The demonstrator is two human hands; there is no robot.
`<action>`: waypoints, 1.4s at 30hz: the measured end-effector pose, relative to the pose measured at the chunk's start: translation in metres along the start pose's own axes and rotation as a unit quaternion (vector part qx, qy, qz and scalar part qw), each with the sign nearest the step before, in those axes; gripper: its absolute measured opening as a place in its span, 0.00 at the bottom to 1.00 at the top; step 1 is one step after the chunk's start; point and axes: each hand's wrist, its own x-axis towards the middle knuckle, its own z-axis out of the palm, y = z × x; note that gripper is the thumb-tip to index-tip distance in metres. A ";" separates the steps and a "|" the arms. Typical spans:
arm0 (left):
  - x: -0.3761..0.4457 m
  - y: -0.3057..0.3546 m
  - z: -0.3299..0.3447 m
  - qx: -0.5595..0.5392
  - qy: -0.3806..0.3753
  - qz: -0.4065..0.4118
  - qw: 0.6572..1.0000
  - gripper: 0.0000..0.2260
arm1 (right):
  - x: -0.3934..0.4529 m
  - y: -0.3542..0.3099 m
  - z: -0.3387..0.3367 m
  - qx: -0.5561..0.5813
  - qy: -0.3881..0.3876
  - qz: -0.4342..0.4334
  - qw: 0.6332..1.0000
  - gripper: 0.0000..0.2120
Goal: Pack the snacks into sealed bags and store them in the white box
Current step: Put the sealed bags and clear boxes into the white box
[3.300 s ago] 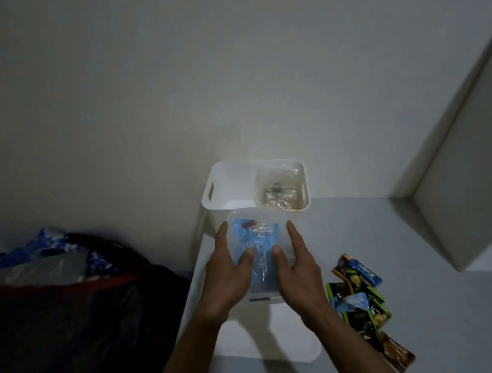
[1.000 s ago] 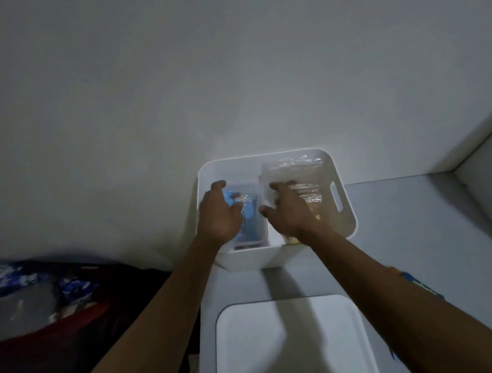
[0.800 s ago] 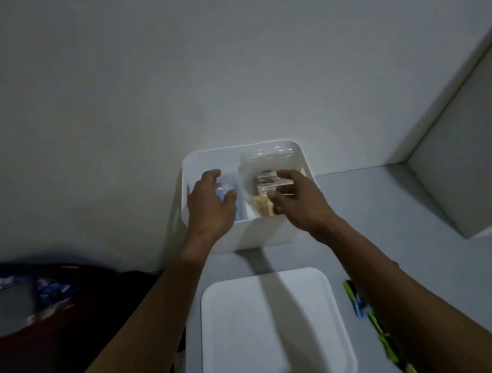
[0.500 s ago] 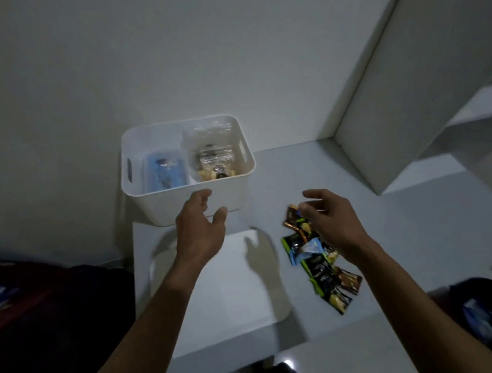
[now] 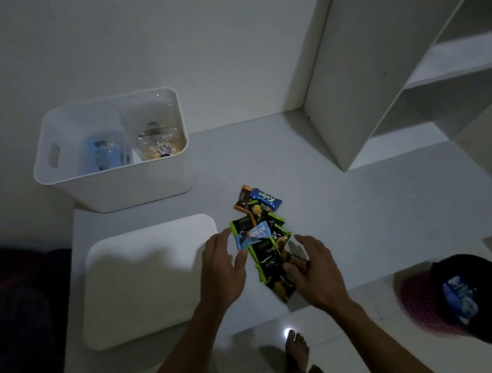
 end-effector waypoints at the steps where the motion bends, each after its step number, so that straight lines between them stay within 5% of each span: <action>1: 0.005 0.002 0.013 0.014 0.002 0.013 1.000 0.22 | 0.001 0.007 0.008 -0.023 -0.012 -0.018 1.000 0.32; 6: 0.039 0.005 0.058 0.133 0.009 0.028 0.991 0.23 | 0.012 0.029 0.047 -0.122 -0.027 -0.157 0.980 0.28; 12: 0.068 -0.027 0.097 0.225 -0.065 0.011 0.972 0.25 | 0.019 0.054 0.071 -0.163 -0.012 -0.194 0.967 0.22; 19: 0.041 -0.037 0.121 0.274 0.016 0.025 0.961 0.18 | 0.031 0.100 0.045 -0.172 0.046 -0.173 0.969 0.19; 27: 0.017 -0.033 0.141 0.325 0.065 0.005 0.944 0.27 | 0.067 0.113 0.027 -0.207 0.049 -0.169 0.962 0.28; 36: 0.006 -0.046 0.152 0.327 0.143 0.030 0.934 0.19 | 0.089 0.115 0.032 -0.204 0.145 -0.192 0.949 0.15; 42: 0.011 -0.044 0.151 0.351 0.155 -0.007 0.923 0.30 | 0.092 0.112 0.033 -0.198 0.153 -0.174 0.952 0.17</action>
